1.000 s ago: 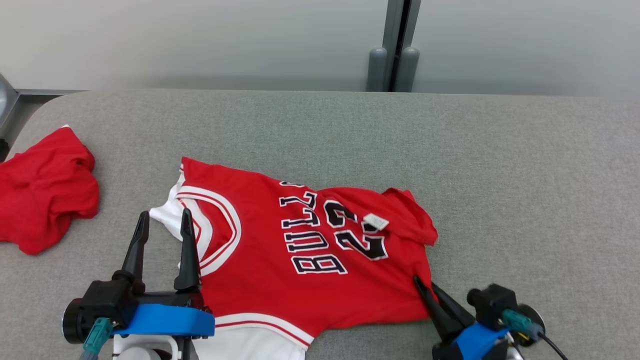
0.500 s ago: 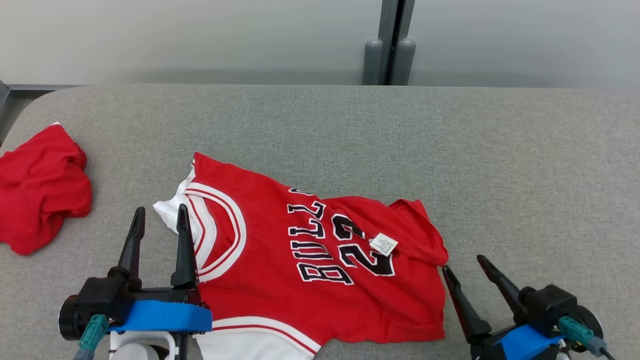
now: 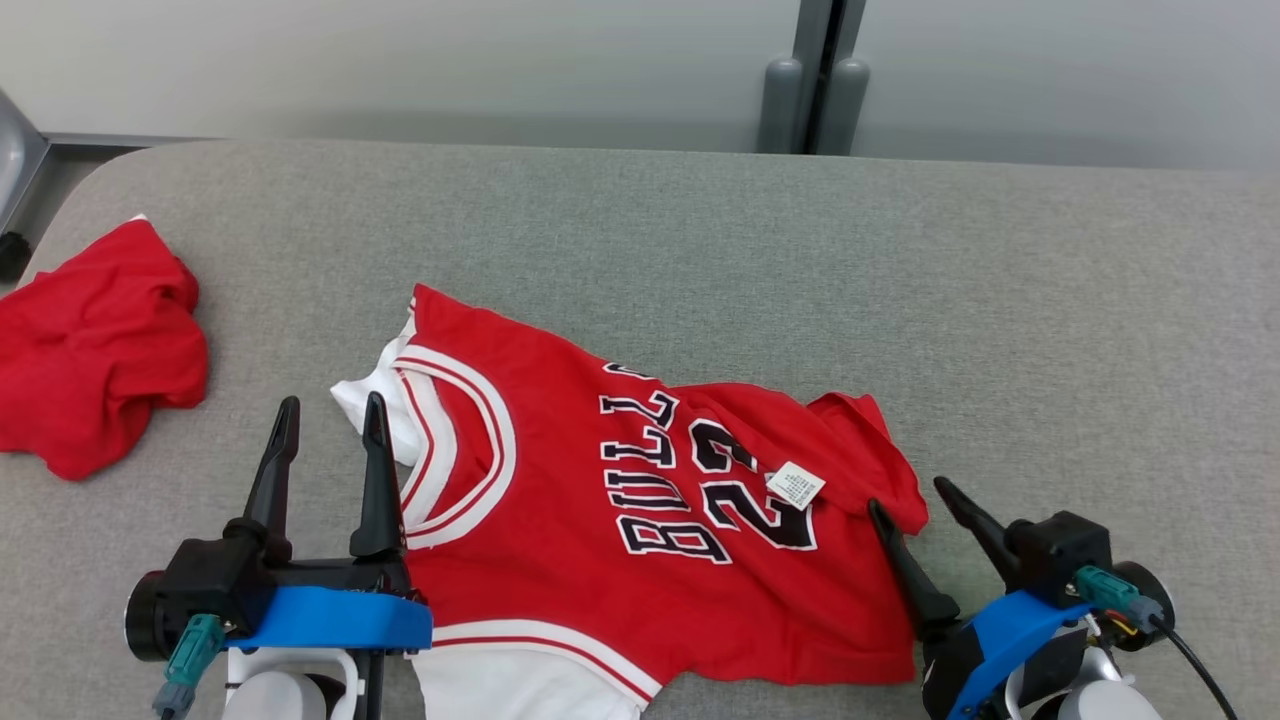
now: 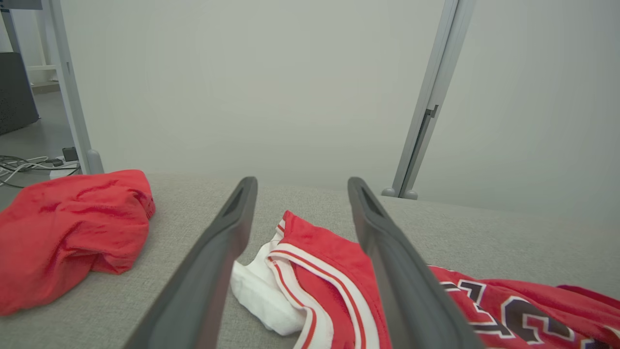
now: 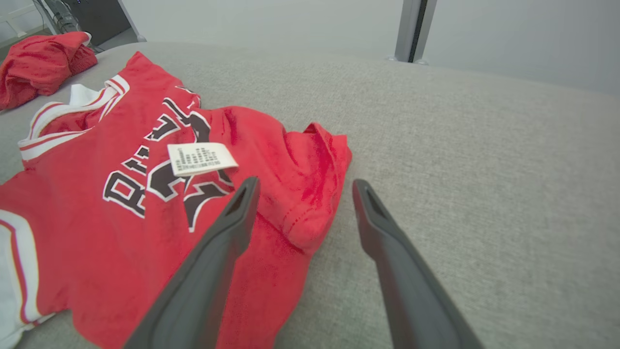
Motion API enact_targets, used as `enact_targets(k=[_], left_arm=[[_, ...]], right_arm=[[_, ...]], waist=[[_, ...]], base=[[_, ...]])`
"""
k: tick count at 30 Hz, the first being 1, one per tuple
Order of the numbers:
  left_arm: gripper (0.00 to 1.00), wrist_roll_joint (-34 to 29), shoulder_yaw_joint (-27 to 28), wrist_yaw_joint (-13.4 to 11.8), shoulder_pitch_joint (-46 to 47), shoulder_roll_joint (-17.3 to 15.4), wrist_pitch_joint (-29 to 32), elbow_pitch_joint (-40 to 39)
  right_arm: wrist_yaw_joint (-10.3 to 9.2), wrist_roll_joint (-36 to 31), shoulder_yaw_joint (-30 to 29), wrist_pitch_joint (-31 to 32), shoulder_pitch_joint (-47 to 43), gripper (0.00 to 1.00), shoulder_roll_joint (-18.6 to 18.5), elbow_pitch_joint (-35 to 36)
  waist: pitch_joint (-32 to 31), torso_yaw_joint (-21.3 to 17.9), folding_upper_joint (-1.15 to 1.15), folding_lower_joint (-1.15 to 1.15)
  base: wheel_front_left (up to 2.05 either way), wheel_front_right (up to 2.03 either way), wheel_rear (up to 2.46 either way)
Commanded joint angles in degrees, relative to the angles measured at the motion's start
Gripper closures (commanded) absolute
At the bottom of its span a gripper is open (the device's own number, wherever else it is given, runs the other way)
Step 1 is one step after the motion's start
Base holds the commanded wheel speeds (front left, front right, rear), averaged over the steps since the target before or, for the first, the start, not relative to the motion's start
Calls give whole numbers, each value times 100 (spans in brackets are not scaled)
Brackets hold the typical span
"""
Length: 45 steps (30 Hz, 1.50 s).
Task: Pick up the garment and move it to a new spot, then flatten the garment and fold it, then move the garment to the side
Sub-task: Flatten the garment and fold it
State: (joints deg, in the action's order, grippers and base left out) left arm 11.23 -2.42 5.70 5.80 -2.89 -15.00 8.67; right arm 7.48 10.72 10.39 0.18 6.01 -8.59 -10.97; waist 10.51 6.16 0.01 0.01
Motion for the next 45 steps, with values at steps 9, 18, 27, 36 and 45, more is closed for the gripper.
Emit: enact_targets(k=[9,18,27,36,45], left_arm=[[0,36,12,-10,45,2,-28,6],[0,-17,15,-16,-83,2,-28,49],[0,-66,58,5,-234,1,-28,61],[0,-79,65,23,-269,1,-28,74],[0,31,11,-17,-154,1,-28,30]], right_arm=[[3,248,256,-314,393,100,2,-870],[3,287,411,-1117,819,100,-6,-1090],[3,210,406,-1286,1086,100,-104,-51],[3,39,509,-636,1434,100,37,1576],[3,12,514,-432,2016,100,271,1579]], waist=[[55,130,-1,-1],[-212,35,-1,-1],[-427,-119,-1,-1],[-514,-153,-1,-1],[-343,27,-1,-1]], base=[[0,0,0],[0,0,0],[0,0,0],[0,0,0],[0,0,0]])
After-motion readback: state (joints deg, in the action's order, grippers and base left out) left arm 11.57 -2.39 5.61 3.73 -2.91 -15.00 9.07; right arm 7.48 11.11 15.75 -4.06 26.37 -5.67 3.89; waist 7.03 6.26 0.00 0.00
